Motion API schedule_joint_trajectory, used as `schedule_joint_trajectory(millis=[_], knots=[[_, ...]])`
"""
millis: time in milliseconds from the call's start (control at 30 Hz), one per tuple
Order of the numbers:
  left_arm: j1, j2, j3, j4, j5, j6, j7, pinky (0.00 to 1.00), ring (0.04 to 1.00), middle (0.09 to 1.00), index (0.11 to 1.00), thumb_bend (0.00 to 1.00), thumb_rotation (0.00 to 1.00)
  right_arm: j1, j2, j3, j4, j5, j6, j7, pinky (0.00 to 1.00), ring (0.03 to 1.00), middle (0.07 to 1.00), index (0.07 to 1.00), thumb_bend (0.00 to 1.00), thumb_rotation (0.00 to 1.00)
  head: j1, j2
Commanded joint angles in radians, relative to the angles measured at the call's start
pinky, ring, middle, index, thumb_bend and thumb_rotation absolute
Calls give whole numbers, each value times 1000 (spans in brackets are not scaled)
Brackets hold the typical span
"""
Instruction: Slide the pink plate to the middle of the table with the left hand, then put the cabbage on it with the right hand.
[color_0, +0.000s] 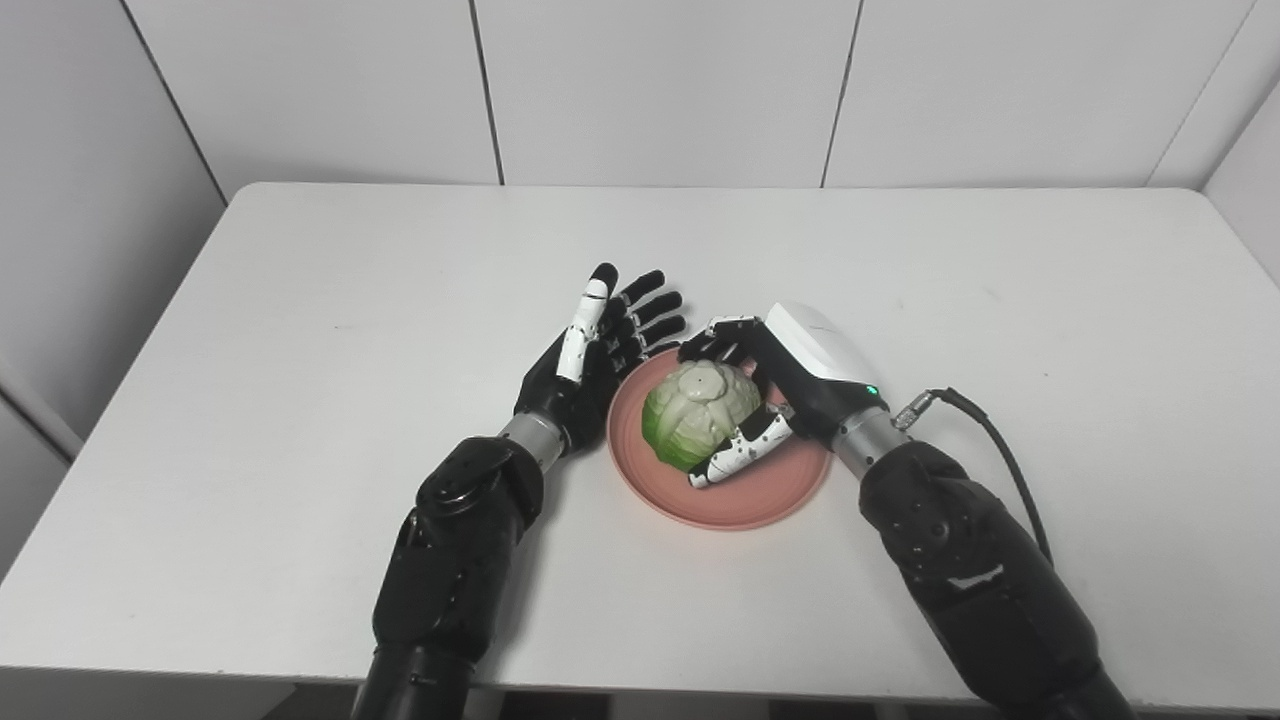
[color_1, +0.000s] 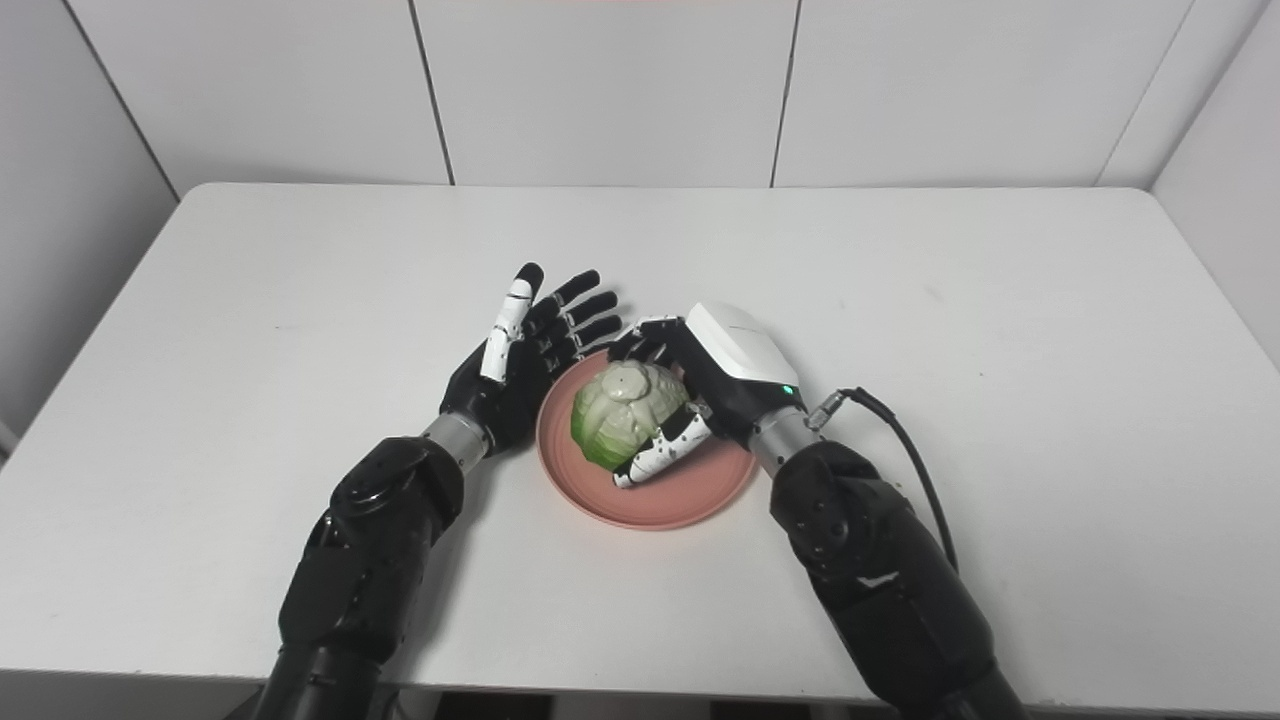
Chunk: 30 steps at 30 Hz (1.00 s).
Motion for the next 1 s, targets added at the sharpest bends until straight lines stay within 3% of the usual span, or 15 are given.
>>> schedule_joint_trajectory(millis=[0, 133, 400, 500, 533, 600, 967], knots=[[15, 8, 5, 11, 1, 52, 2, 875, 890, 891, 888, 586, 1000, -33, 0, 3, 9, -20, -28, -5, 314, 388, 437, 523, 524, 0, 1, 1], [16, 11, 4, 12, 2, 49, -3, 874, 890, 892, 889, 592, 1000, -35, 0, 7, 16, -21, -20, -4, 319, 394, 438, 523, 524, 0, -4, 2], [15, 14, 5, 14, 3, 48, -9, 873, 888, 890, 885, 591, 1000, -35, -4, 15, -10, -29, 29, 44, 426, 518, 479, 511, 528, 2, -7, 2], [14, 14, 8, 13, -1, 52, -10, 871, 886, 889, 882, 591, 1000, -37, -9, 21, -17, -41, 38, 59, 457, 566, 611, 496, 522, 126, -8, 4], [14, 14, 9, 12, -1, 53, -9, 867, 884, 887, 878, 590, 1000, -38, -10, 22, -20, -48, 44, 68, 485, 598, 648, 617, 717, 149, -8, 4], [14, 13, 10, 12, -2, 52, -9, 868, 884, 886, 876, 585, 1000, -40, -14, 26, -26, -59, 52, 87, 519, 633, 686, 687, 822, 184, -8, 4], [15, 19, 10, 14, -4, 49, -18, 880, 896, 898, 888, 587, 1000, -44, -45, 41, -89, -97, 83, 210, 640, 747, 792, 799, 972, 320, -11, 4]])
